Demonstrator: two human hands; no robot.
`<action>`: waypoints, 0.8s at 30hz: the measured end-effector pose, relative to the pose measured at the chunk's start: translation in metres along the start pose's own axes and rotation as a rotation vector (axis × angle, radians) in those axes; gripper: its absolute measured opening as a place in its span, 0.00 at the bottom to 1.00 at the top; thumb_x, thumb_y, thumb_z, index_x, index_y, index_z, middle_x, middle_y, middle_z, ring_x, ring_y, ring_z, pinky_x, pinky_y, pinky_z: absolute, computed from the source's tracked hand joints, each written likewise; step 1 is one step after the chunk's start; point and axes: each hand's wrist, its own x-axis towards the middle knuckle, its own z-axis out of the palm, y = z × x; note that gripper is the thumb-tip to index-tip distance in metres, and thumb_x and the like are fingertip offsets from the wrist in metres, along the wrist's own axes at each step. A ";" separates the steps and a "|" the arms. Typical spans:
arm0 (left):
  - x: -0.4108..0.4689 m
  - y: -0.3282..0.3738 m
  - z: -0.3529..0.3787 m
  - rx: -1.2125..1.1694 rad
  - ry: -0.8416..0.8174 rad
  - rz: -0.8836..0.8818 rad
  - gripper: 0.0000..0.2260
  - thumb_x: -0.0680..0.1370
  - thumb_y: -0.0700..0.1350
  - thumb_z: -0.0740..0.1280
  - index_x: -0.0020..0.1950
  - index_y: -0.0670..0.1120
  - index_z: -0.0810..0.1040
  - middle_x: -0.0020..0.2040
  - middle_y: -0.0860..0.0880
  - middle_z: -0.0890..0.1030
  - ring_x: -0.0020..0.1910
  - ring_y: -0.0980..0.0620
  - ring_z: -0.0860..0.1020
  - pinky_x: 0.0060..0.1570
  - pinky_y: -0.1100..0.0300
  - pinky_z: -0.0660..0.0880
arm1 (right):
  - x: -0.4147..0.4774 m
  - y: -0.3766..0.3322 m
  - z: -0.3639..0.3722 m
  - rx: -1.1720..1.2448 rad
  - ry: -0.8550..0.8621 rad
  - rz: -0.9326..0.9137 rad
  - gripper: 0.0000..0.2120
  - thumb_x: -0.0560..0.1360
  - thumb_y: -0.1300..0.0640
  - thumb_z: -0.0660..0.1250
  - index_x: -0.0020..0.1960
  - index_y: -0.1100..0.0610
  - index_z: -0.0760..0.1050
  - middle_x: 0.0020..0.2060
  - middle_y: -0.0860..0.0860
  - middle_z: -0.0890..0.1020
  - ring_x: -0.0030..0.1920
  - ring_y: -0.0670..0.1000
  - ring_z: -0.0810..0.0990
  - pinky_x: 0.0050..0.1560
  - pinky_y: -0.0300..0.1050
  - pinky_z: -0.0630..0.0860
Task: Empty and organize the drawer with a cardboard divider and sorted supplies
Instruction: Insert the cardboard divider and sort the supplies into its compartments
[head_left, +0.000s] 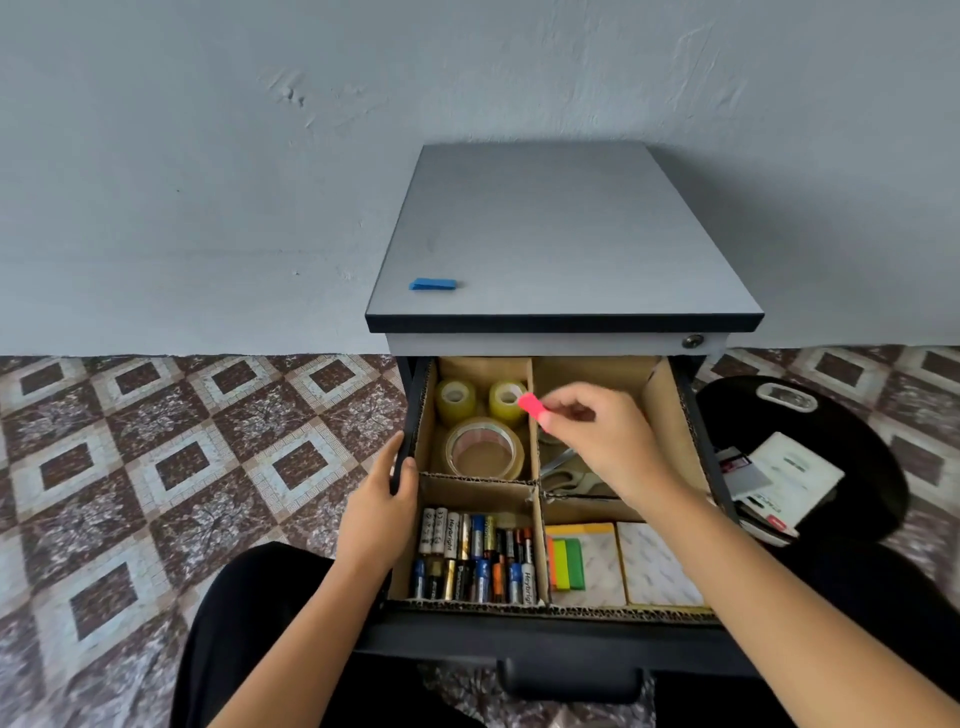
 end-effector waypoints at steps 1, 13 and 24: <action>0.001 0.000 0.000 0.009 0.004 0.000 0.20 0.82 0.53 0.54 0.74 0.58 0.60 0.45 0.47 0.82 0.25 0.53 0.72 0.25 0.61 0.67 | -0.011 0.010 -0.004 -0.010 0.000 0.048 0.05 0.73 0.59 0.69 0.48 0.52 0.80 0.42 0.47 0.82 0.45 0.47 0.79 0.46 0.40 0.75; -0.002 0.002 0.000 0.029 0.029 -0.014 0.20 0.82 0.53 0.53 0.74 0.58 0.60 0.37 0.55 0.76 0.28 0.50 0.75 0.27 0.60 0.68 | -0.073 0.071 -0.001 -0.362 -0.176 0.353 0.17 0.77 0.55 0.65 0.39 0.68 0.79 0.30 0.58 0.79 0.36 0.56 0.79 0.38 0.44 0.71; -0.005 0.005 0.000 0.019 0.042 -0.010 0.20 0.82 0.53 0.53 0.74 0.57 0.60 0.44 0.56 0.74 0.32 0.51 0.76 0.31 0.60 0.70 | -0.071 0.070 0.016 -0.464 -0.177 0.398 0.19 0.79 0.52 0.62 0.32 0.57 0.79 0.29 0.50 0.77 0.28 0.44 0.72 0.26 0.34 0.61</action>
